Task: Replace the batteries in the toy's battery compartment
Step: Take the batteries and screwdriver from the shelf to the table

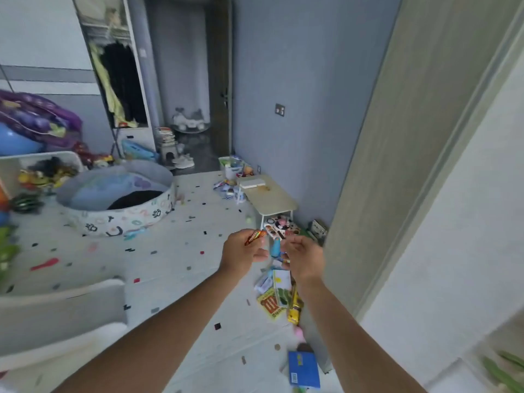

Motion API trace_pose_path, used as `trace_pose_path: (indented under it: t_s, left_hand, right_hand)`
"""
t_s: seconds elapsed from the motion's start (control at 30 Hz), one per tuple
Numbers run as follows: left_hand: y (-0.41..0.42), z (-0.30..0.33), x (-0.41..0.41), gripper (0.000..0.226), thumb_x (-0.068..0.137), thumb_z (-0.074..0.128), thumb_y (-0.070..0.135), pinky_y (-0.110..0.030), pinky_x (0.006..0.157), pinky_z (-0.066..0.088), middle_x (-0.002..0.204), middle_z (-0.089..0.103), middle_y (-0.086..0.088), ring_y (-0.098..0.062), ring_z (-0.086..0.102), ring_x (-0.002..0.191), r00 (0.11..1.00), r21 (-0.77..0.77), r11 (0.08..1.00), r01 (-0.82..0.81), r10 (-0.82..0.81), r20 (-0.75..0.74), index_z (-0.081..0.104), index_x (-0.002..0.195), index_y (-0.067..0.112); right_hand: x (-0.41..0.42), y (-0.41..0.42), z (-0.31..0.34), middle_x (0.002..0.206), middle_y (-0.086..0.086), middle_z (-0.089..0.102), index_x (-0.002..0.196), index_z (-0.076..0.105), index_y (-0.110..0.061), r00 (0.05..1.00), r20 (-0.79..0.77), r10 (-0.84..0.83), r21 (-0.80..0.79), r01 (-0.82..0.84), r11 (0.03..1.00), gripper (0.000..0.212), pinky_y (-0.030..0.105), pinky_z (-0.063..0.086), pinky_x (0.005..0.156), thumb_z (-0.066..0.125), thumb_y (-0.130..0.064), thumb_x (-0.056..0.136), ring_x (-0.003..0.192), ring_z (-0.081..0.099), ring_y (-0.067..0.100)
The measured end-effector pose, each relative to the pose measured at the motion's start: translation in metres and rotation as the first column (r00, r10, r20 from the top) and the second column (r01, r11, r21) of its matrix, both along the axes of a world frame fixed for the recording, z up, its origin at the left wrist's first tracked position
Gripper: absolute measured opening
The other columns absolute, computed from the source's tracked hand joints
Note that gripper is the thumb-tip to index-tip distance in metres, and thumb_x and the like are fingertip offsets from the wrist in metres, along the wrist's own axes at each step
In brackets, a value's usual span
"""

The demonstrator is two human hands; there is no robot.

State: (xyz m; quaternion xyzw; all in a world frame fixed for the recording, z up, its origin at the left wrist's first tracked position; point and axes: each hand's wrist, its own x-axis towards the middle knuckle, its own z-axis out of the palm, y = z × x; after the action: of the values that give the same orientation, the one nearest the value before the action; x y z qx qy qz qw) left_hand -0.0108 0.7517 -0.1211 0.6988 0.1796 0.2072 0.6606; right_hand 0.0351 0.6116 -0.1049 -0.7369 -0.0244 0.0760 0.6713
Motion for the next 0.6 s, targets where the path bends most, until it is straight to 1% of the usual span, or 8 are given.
trace_pose_path:
  t_s: [0.1, 0.2, 0.27, 0.33, 0.4, 0.5, 0.6]
  left_hand:
    - [0.055, -0.005, 0.013, 0.012, 0.092, 0.064, 0.001, -0.032, 0.063, 0.064, 0.083, 0.071, -0.026, -0.025, 0.072, 0.062, 0.999, -0.009, 1.000, -0.028, 0.028, -0.016, 0.070, 0.098, -0.008]
    - [0.099, -0.014, 0.038, 0.012, 0.093, 0.064, 0.003, -0.035, 0.067, 0.065, 0.088, 0.072, -0.029, -0.029, 0.074, 0.070, 0.998, 0.008, 0.999, -0.046, 0.046, -0.030, 0.071, 0.098, -0.006]
    - [0.126, -0.024, 0.063, 0.012, 0.093, 0.065, 0.005, -0.039, 0.070, 0.065, 0.086, 0.072, -0.026, -0.030, 0.076, 0.073, 0.998, 0.017, 0.998, -0.054, 0.055, -0.040, 0.071, 0.098, -0.003]
    - [0.152, -0.036, 0.095, 0.010, 0.092, 0.066, 0.006, -0.042, 0.072, 0.065, 0.080, 0.073, -0.021, -0.032, 0.077, 0.074, 0.997, 0.019, 0.998, -0.056, 0.057, -0.054, 0.072, 0.096, 0.000]
    - [0.177, -0.046, 0.131, 0.010, 0.092, 0.066, 0.007, -0.041, 0.071, 0.065, 0.077, 0.074, -0.020, -0.032, 0.077, 0.074, 0.996, 0.039, 0.997, -0.060, 0.063, -0.068, 0.072, 0.096, 0.000]
    - [0.215, -0.057, 0.191, 0.012, 0.092, 0.066, 0.006, -0.033, 0.065, 0.065, 0.079, 0.074, -0.025, -0.031, 0.077, 0.072, 0.992, 0.038, 0.995, -0.089, 0.092, -0.087, 0.072, 0.097, -0.003]
    - [0.253, -0.062, 0.250, 0.011, 0.091, 0.067, 0.005, -0.033, 0.066, 0.064, 0.078, 0.073, -0.022, -0.028, 0.076, 0.071, 0.988, 0.001, 0.994, -0.105, 0.105, -0.112, 0.073, 0.097, -0.002]
  right_hand:
    - [0.017, 0.057, -0.008, 0.067, 0.003, 0.069, 0.090, 0.071, -0.006, 0.999, -0.044, 0.021, 0.017, -0.020, 1.000, 0.006, 0.028, 0.054, 0.053, 0.064, -0.006, 0.089, 0.058, 0.061, 0.018]
    - [0.047, 0.104, -0.016, 0.070, 0.004, 0.071, 0.090, 0.072, -0.007, 0.997, -0.072, 0.017, 0.026, -0.015, 1.000, 0.007, 0.028, 0.055, 0.053, 0.065, -0.006, 0.088, 0.058, 0.063, 0.017]
    - [0.074, 0.133, -0.023, 0.072, 0.006, 0.072, 0.089, 0.072, -0.007, 0.997, -0.077, 0.011, 0.028, -0.009, 1.000, 0.008, 0.027, 0.057, 0.051, 0.065, -0.006, 0.088, 0.058, 0.063, 0.017]
    - [0.109, 0.161, -0.035, 0.075, 0.009, 0.073, 0.090, 0.072, -0.007, 0.997, -0.072, 0.016, 0.019, -0.015, 1.000, 0.008, 0.024, 0.057, 0.049, 0.065, -0.006, 0.088, 0.059, 0.065, 0.016]
    - [0.148, 0.190, -0.047, 0.077, 0.010, 0.075, 0.091, 0.073, -0.008, 0.997, -0.079, 0.025, 0.016, -0.024, 1.000, 0.008, 0.024, 0.056, 0.048, 0.066, -0.007, 0.087, 0.061, 0.066, 0.018]
    - [0.214, 0.234, -0.063, 0.073, 0.010, 0.073, 0.090, 0.073, -0.006, 0.994, -0.102, 0.038, 0.045, -0.033, 0.998, 0.009, 0.024, 0.052, 0.047, 0.066, -0.005, 0.084, 0.059, 0.064, 0.020]
    - [0.275, 0.276, -0.071, 0.073, 0.008, 0.074, 0.087, 0.073, -0.012, 0.990, -0.131, 0.050, 0.047, -0.044, 0.998, 0.009, 0.027, 0.053, 0.052, 0.068, -0.006, 0.082, 0.059, 0.065, 0.021]
